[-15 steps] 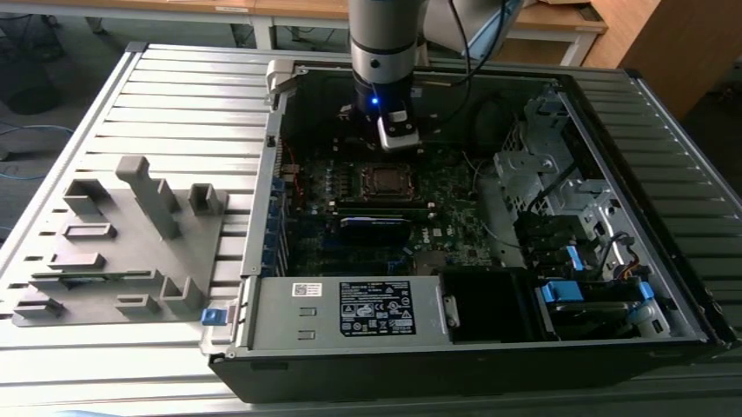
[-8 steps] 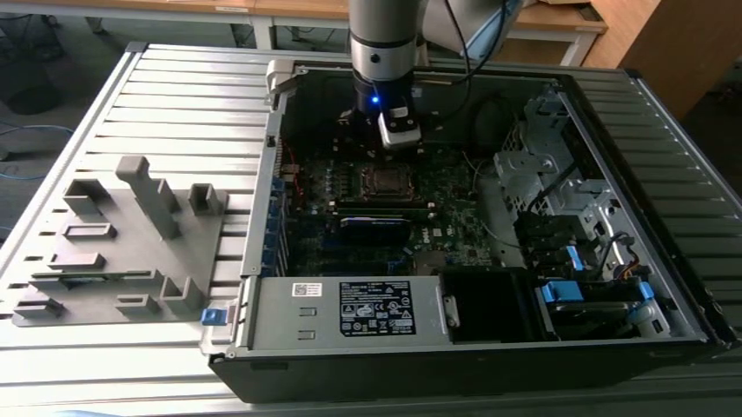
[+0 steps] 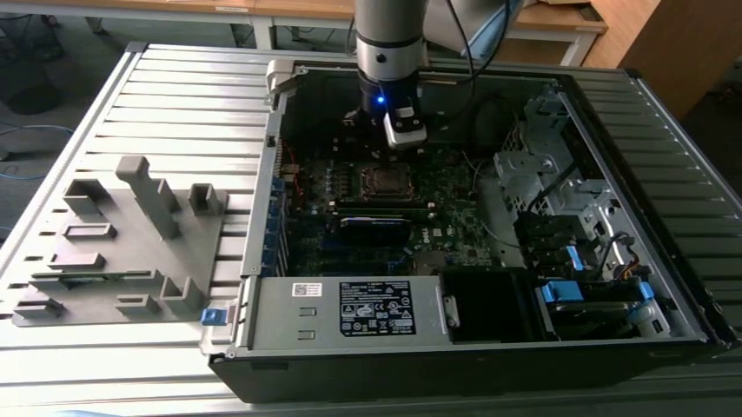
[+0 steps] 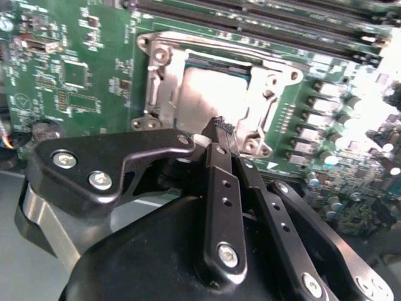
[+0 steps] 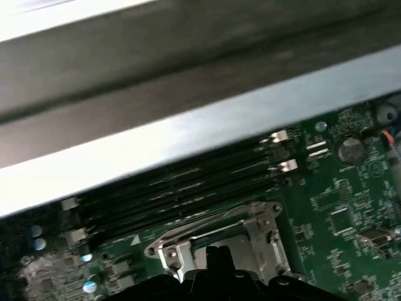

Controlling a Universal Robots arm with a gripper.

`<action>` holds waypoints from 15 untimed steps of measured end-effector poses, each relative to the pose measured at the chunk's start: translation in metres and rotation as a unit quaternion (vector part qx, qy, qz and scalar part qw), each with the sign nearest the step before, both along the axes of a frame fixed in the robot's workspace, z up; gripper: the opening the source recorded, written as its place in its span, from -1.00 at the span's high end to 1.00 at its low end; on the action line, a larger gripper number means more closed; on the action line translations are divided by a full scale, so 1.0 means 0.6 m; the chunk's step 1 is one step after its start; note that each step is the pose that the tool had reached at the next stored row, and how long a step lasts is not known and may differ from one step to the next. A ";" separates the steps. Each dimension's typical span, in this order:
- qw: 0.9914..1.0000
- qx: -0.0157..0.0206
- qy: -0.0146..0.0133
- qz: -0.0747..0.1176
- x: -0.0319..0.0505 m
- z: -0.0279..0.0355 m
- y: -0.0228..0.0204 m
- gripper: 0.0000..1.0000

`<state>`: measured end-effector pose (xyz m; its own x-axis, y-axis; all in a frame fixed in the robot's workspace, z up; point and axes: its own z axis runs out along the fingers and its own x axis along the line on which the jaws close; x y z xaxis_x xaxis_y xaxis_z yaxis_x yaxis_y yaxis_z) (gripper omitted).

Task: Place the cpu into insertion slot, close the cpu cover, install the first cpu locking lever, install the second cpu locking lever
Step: 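Install the first cpu locking lever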

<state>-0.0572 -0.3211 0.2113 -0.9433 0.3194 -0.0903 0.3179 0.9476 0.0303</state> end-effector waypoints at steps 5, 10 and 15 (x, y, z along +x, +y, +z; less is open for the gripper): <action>1.000 -0.001 0.002 0.006 0.015 -0.001 -0.0001 0.79; 1.000 -0.004 0.002 0.008 0.015 0.002 -0.0001 0.79; 1.000 -0.005 0.002 0.008 0.015 0.005 -0.0031 0.79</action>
<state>-0.0482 -0.3230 0.2142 -0.9484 0.3038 -0.0902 0.3033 0.9527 0.0193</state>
